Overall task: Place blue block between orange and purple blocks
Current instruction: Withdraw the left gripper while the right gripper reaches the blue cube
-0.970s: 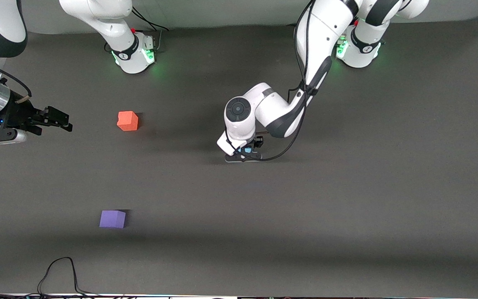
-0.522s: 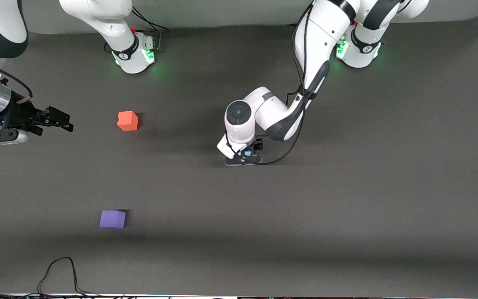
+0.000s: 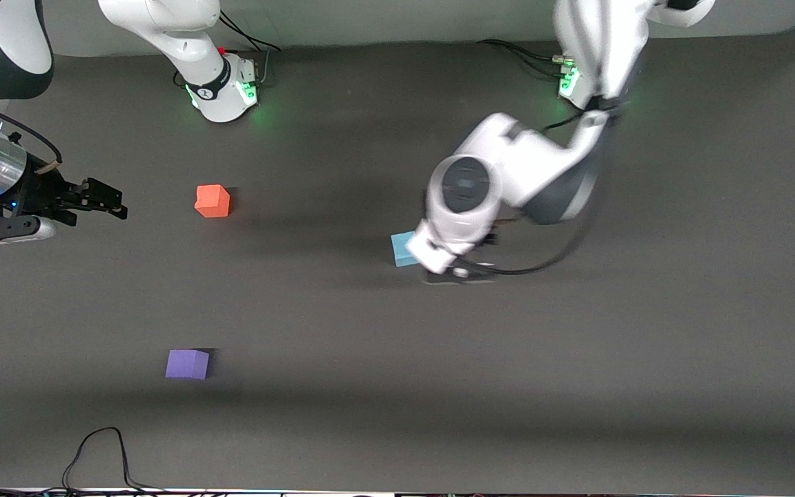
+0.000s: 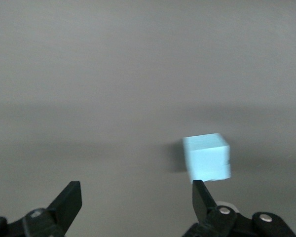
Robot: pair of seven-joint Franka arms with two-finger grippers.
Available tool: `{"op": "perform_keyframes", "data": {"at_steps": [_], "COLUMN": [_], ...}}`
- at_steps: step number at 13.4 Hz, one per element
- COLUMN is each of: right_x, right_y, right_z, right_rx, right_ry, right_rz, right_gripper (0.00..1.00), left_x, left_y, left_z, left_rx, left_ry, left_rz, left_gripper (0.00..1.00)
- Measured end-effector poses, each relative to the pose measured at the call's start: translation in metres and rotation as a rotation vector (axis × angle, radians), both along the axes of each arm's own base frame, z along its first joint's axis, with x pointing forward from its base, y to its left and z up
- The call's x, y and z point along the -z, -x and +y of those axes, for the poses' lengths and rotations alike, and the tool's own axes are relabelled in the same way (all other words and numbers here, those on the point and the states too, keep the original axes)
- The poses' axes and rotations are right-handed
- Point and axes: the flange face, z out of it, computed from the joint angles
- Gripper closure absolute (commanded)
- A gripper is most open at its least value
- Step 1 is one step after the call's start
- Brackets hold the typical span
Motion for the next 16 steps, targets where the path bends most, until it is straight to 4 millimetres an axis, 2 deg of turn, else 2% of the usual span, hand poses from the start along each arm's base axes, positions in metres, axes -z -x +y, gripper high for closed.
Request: {"op": "perform_keyframes", "data": {"at_steps": [2,4,6,7,9,11,13,16], "right_x": [0.001,0.007,0.017,0.022,0.035,0.043,0.047,0.072], "right_y": [-0.001,-0.003,-0.009,-0.012,-0.017,-0.014,-0.004,0.025], "right_z": [0.010,0.025,0.034,0.039,0.067,0.115,0.176,0.294], "right_rx": [-0.019,-0.040,-0.040,-0.035,-0.032,-0.036,-0.010,0.020], "right_ry": [0.000,-0.012,-0.035,-0.047,-0.055,-0.052,-0.053,-0.051], "right_rz": [-0.002,0.001,0.007,0.006,0.012,0.021,0.008,0.018], "right_gripper": [0.00,0.00,0.00,0.00,0.00,0.00,0.00,0.00], "left_x": [-0.037,-0.056,-0.076,-0.088,-0.114,-0.137,-0.150,-0.155], "left_y": [-0.036,-0.055,-0.058,-0.054,-0.040,-0.026,-0.011,0.003], "left_z": [0.110,0.209,0.291,0.321,0.356,0.362,0.361,0.363], "left_rx": [0.004,0.013,0.023,0.022,0.008,0.008,0.015,0.016], "left_ry": [0.014,0.038,0.060,0.067,0.057,0.039,0.019,-0.001], "left_rz": [0.038,0.060,0.052,0.042,0.011,-0.019,-0.033,-0.035], "left_gripper": [0.00,0.00,0.00,0.00,0.00,0.00,0.00,0.00]}}
